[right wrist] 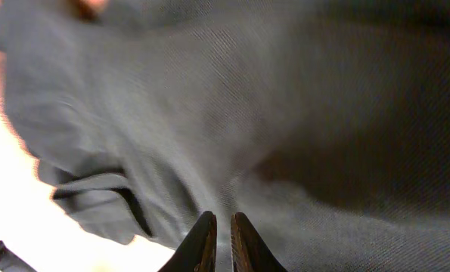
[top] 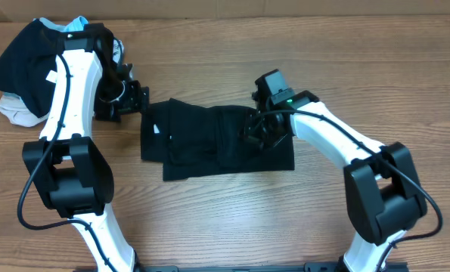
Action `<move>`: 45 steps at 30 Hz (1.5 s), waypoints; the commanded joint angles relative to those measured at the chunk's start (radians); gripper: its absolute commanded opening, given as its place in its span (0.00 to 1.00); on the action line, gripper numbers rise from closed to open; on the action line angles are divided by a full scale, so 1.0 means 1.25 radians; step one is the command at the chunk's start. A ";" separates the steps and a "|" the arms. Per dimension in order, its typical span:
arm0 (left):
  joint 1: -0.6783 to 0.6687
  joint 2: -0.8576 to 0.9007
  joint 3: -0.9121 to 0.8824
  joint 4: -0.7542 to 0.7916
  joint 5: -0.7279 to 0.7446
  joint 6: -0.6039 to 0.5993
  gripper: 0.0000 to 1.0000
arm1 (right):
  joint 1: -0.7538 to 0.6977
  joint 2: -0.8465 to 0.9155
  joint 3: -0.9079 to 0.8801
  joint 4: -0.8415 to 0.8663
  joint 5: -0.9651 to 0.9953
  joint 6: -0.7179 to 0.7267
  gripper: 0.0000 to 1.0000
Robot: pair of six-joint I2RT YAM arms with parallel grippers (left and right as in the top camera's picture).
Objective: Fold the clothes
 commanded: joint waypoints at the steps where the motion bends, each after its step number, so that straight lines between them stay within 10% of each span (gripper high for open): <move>1: -0.005 -0.016 -0.070 0.000 0.030 0.015 0.89 | 0.003 0.006 0.004 -0.006 -0.002 0.024 0.11; 13: -0.005 -0.016 -0.372 0.251 0.294 0.183 1.00 | -0.010 0.007 0.004 -0.029 0.008 0.057 0.12; 32: -0.067 -0.016 -0.622 0.711 0.303 0.009 0.98 | -0.010 0.007 0.004 -0.027 0.009 0.057 0.12; 45: -0.150 -0.016 -0.628 0.718 0.159 0.012 0.24 | -0.011 0.006 0.005 -0.046 0.036 0.056 0.07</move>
